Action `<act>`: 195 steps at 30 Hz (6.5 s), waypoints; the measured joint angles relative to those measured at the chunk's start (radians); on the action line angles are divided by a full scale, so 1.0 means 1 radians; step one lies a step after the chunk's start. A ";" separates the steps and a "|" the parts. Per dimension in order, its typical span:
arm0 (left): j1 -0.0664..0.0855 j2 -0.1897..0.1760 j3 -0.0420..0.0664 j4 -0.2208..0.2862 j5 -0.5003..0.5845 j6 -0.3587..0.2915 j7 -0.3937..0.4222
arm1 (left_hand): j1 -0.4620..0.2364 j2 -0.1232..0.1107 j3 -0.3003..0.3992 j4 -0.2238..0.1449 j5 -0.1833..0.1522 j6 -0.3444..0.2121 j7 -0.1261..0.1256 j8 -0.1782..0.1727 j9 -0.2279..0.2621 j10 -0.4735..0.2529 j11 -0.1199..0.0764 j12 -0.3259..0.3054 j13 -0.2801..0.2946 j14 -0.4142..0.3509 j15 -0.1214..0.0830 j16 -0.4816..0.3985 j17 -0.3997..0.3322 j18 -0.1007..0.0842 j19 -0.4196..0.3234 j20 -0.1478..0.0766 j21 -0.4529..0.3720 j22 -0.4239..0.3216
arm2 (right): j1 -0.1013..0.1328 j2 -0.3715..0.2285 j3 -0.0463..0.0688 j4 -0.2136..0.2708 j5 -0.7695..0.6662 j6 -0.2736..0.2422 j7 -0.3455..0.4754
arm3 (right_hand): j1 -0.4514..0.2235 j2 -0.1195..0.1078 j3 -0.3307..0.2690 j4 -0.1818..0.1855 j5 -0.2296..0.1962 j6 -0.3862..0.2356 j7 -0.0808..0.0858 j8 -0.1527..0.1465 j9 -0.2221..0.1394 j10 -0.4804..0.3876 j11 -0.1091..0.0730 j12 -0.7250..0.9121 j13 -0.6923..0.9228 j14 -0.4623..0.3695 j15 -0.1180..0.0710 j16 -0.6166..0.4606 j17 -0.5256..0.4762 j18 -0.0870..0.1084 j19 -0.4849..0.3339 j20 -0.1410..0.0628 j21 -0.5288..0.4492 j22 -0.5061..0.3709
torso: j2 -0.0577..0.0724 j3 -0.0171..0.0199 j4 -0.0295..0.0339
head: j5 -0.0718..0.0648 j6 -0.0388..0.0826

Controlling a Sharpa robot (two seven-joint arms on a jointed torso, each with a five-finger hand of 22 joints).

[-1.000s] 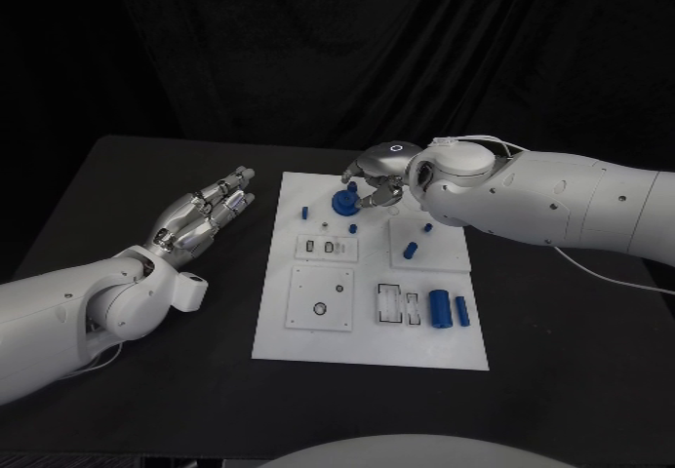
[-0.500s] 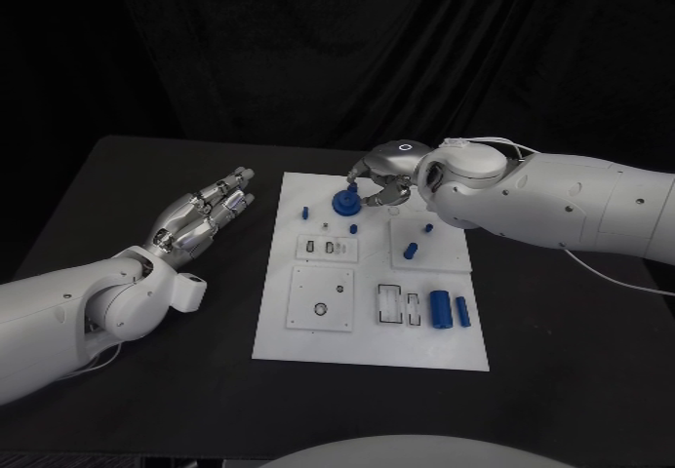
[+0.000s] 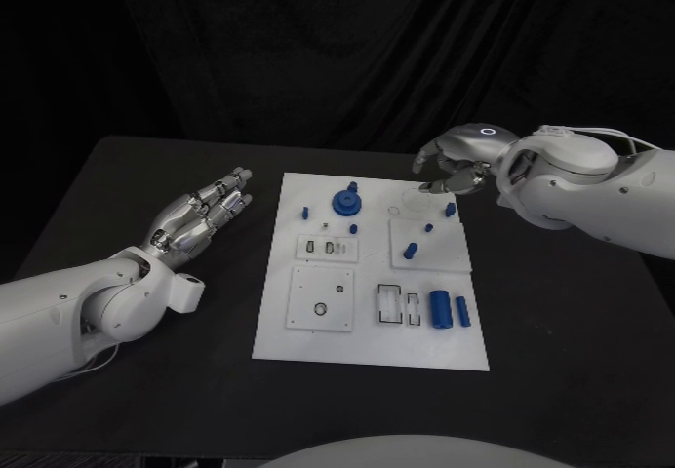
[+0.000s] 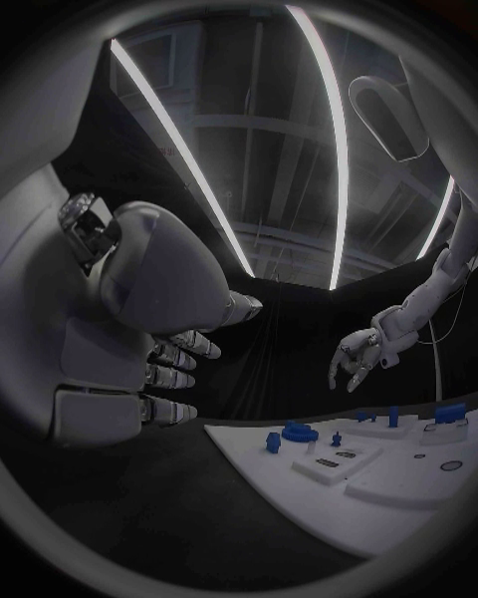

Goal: Assemble the parts on the task board

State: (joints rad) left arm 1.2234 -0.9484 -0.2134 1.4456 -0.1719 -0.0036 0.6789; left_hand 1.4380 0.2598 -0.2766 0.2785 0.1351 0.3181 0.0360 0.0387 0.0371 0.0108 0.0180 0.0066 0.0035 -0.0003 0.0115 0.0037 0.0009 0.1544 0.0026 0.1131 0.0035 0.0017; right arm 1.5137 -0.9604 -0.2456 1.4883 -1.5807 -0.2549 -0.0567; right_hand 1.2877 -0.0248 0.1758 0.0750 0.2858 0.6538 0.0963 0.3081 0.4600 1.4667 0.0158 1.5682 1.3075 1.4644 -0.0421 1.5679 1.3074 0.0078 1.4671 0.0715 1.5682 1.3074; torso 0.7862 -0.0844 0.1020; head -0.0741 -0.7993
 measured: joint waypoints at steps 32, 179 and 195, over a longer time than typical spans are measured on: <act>0.000 0.016 0.000 -0.014 0.000 0.005 0.000 | 0.004 0.004 0.000 0.000 0.000 0.000 0.000 0.000 0.000 0.003 0.003 0.000 0.000 0.001 -0.001 0.000 0.000 0.000 -0.004 0.004 0.000 -0.001 | -0.081 -0.069 -0.003 -0.051 0.000 0.025 -0.082 | -0.033 -0.033 -0.033 0.106 0.000 -0.219 0.003 0.164 0.105 0.000 0.000 0.000 0.000 0.000 0.000 0.000 0.000 0.000 0.000 0.000 0.000 0.000 | 0.003 0.0018 0.0017 | -0.005 -0.003; -0.002 0.050 0.000 -0.048 0.000 0.064 0.000 | 0.020 0.012 0.018 -0.018 0.000 -0.009 0.023 0.000 0.000 0.009 0.023 0.000 0.001 0.001 0.021 0.000 0.000 0.000 0.000 0.021 0.000 -0.001 | -0.134 0.264 -0.002 0.046 -0.038 0.046 -0.076 | 0.070 0.009 0.046 0.020 -0.009 0.096 0.007 0.204 0.011 -0.002 -0.001 0.000 0.001 0.001 -0.006 0.000 0.000 0.000 0.000 -0.007 0.000 0.000 | 0.001 -0.0002 0.0017 | 0.009 -0.043; -0.003 0.054 0.000 -0.055 0.000 0.071 0.000 | 0.020 0.012 0.018 -0.018 0.000 -0.011 0.025 0.000 0.000 0.012 0.027 0.000 0.001 0.001 0.021 0.000 0.000 0.000 0.000 0.021 0.000 0.000 | -0.145 0.271 0.004 0.034 -0.043 0.057 -0.082 | 0.065 0.003 0.049 0.017 -0.009 0.094 0.009 0.183 0.001 -0.002 -0.001 0.000 0.000 0.003 -0.003 0.000 0.000 0.000 0.000 -0.007 0.000 0.000 | 0.000 -0.0012 0.0012 | 0.007 -0.046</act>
State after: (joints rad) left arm 1.2208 -0.8943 -0.2130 1.3908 -0.1724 0.0670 0.6790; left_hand 1.4577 0.2717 -0.2581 0.2600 0.1351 0.3072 0.0612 0.0386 0.0371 0.0226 0.0450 0.0067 0.0043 0.0004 0.0323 0.0036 0.0009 0.1542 0.0025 0.1344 0.0035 0.0013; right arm 1.3686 -0.6894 -0.2416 1.5226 -1.6232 -0.1980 -0.1383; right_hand 1.3525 -0.0214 0.2250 0.0921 0.2771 0.7477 0.1051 0.4914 0.4608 1.4649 0.0147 1.5681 1.3080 1.4679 -0.0452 1.5679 1.3074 0.0079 1.4669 0.0644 1.5682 1.3076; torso 0.7866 -0.0855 0.1033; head -0.0673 -0.8457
